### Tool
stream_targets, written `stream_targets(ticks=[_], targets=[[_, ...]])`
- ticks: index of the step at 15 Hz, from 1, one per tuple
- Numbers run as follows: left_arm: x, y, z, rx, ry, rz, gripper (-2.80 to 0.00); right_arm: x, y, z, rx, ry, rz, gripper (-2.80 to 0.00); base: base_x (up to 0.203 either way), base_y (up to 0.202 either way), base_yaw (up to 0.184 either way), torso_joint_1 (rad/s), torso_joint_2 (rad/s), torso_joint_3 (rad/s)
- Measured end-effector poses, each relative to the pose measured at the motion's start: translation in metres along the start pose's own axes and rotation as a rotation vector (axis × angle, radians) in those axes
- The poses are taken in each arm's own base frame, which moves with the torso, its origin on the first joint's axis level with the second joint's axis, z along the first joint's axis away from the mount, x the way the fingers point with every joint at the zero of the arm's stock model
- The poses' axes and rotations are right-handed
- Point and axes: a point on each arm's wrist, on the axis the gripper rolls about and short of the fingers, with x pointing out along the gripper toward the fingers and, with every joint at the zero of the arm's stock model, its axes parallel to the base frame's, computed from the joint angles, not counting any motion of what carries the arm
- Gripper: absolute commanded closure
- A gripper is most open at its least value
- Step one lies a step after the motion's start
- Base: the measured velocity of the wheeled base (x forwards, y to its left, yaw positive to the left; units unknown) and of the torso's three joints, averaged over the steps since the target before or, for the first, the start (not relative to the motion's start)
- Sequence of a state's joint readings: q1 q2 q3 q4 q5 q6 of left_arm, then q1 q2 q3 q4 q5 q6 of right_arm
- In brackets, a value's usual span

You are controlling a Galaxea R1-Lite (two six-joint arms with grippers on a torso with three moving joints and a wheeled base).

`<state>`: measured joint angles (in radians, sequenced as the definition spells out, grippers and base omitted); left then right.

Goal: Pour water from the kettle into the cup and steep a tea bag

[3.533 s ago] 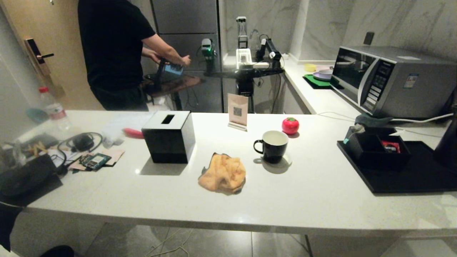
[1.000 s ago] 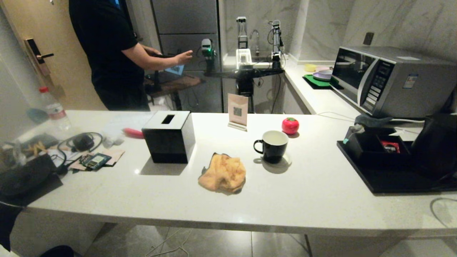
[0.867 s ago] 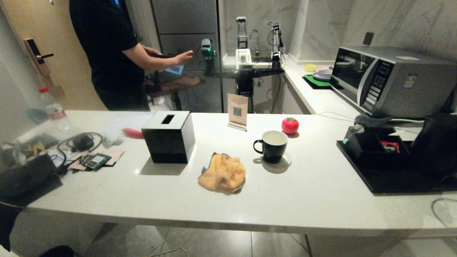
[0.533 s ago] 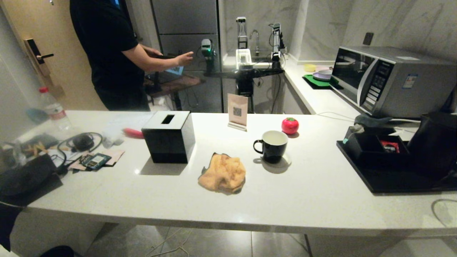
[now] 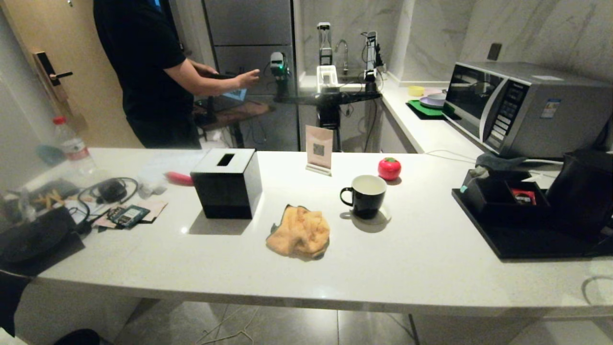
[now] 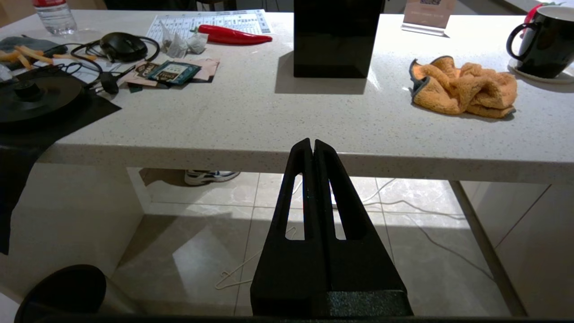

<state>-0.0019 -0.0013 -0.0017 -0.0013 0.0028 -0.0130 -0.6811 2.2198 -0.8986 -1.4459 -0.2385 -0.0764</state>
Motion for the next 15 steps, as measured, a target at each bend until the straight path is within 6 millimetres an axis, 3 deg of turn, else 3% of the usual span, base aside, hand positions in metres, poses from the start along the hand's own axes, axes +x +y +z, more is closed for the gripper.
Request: stream_targets(ticks=[10,11,15], targets=[[0.0,0.0,0.0,0.0,0.0,0.0,0.0,-0.078,-0.023,0.019,-0.024,0.077,-0.003,-2.8,0.0,0.0,0.0,0.0,0.0,0.0],[0.0,0.0,0.0,0.0,0.001,0.0,0.0,-0.087,-0.026,0.021,-0.026,0.087,-0.002,0.0,0.0,0.0,0.0,0.0,0.0,0.0],[0.0,0.0,0.0,0.0,0.0,0.001,0.0,-0.122,-0.034,0.03,-0.028,0.118,0.039,0.0,0.0,0.0,0.0,0.0,0.0,0.0]])
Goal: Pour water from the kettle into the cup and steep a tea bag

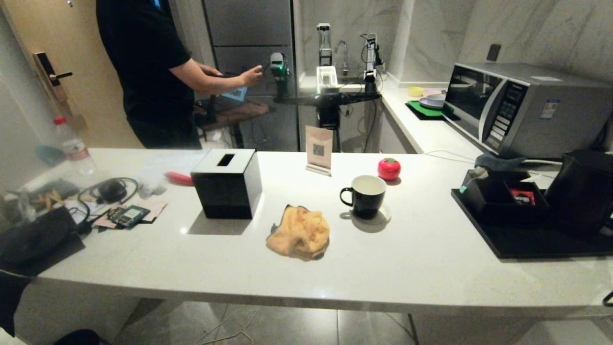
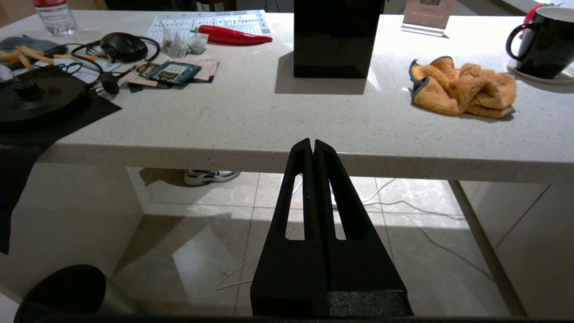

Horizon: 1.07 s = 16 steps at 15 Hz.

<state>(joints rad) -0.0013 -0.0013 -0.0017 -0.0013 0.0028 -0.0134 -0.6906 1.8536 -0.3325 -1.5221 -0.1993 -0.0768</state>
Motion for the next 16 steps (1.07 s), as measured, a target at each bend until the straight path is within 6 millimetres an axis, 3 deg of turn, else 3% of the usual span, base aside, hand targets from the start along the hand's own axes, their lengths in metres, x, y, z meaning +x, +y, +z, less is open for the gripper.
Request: stream_targets(ticks=[3,7,14,16], targets=[[0.0,0.0,0.0,0.0,0.0,-0.001,0.0,-0.03,-0.005,0.004,-0.004,0.011,0.055,0.0,0.0,0.0,0.0,0.0,0.0,0.0],[0.0,0.0,0.0,0.0,0.0,-0.001,0.0,-0.069,-0.006,0.01,-0.005,0.005,0.28,0.0,0.0,0.0,0.0,0.0,0.0,0.0],[0.0,0.0,0.0,0.0,0.0,0.0,0.0,-0.134,0.036,0.024,0.001,-0.05,0.725,0.0,0.0,0.0,0.0,0.0,0.0,0.0],[0.0,0.0,0.0,0.0,0.0,-0.001,0.0,-0.143,0.045,0.033,-0.014,-0.075,0.809,0.0,0.0,0.0,0.0,0.0,0.0,0.0]])
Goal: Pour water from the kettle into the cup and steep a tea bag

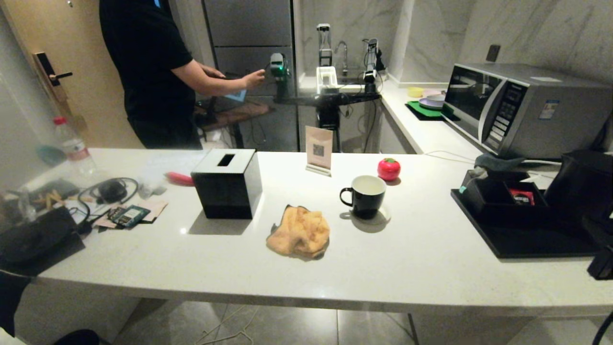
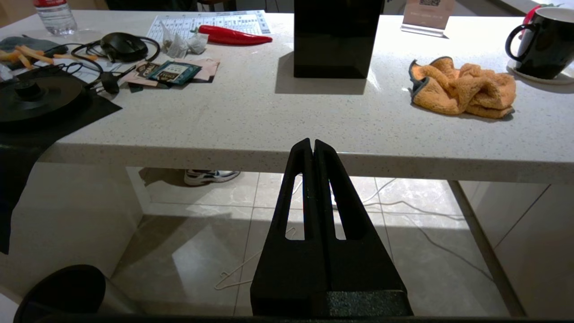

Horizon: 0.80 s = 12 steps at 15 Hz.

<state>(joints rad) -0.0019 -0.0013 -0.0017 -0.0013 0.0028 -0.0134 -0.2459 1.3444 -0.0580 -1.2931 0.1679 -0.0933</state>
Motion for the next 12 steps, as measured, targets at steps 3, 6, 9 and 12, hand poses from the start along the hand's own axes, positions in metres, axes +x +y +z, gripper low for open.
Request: stream_targets(ticks=[3,6,9,12], targets=[[0.0,0.0,0.0,0.0,0.0,0.0,0.0,0.008,0.003,0.014,-0.02,0.003,0.035,0.0,0.0,0.0,0.0,0.0,0.0,0.0],[0.0,0.0,0.0,0.0,0.0,0.0,0.0,0.019,0.001,0.026,-0.016,0.019,0.045,0.0,0.0,0.0,0.0,0.0,0.0,0.0],[0.0,0.0,0.0,0.0,0.0,0.0,0.0,0.039,-0.001,0.034,-0.007,0.043,0.066,0.0,0.0,0.0,0.0,0.0,0.0,0.0],[0.0,0.0,0.0,0.0,0.0,0.0,0.0,0.076,-0.005,0.042,-0.002,0.046,0.092,0.0,0.0,0.0,0.0,0.0,0.0,0.0]])
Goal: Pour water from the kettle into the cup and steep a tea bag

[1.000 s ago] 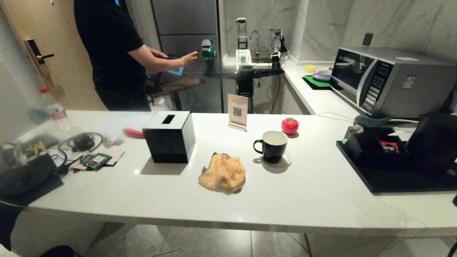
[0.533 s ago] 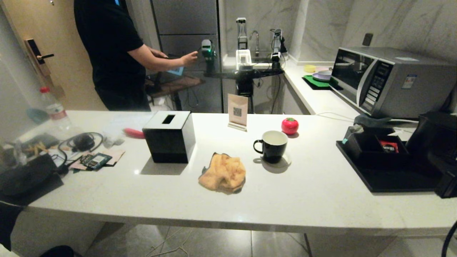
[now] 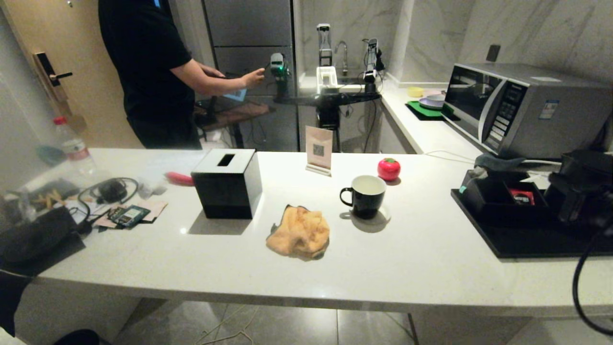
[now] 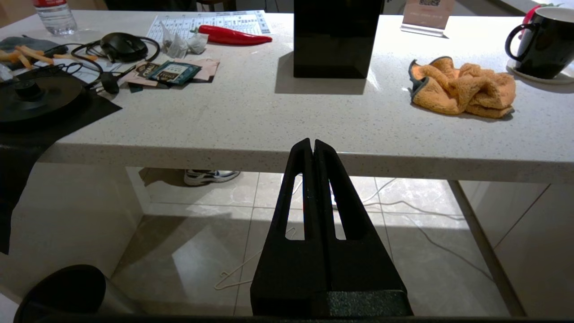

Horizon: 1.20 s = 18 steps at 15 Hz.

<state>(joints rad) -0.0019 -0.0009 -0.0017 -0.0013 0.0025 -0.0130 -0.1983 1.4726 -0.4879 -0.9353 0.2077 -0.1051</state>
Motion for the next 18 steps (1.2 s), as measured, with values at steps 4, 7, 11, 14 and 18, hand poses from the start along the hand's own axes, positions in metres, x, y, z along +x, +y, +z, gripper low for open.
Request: stream_targets(ticks=[4,7,11,14,18], targets=[[0.0,0.0,0.0,0.0,0.0,0.0,0.0,0.055,-0.007,0.005,0.05,0.061,0.022,0.0,0.0,0.0,0.0,0.0,0.0,0.0],[0.0,0.0,0.0,0.0,0.0,0.001,0.0,0.083,-0.012,0.002,0.113,0.124,0.002,0.0,0.0,0.0,0.0,0.0,0.0,0.0],[0.0,0.0,0.0,0.0,0.0,0.0,0.0,0.114,-0.016,0.007,0.191,0.178,0.0,0.0,0.0,0.0,0.0,0.0,0.0,0.0],[0.0,0.0,0.0,0.0,0.0,0.001,0.0,0.134,-0.014,0.014,0.261,0.228,0.01,0.0,0.0,0.0,0.0,0.0,0.0,0.0],[0.0,0.0,0.0,0.0,0.0,0.001,0.0,0.158,-0.015,0.015,0.286,0.294,0.003,0.0,0.0,0.0,0.0,0.0,0.0,0.0]])
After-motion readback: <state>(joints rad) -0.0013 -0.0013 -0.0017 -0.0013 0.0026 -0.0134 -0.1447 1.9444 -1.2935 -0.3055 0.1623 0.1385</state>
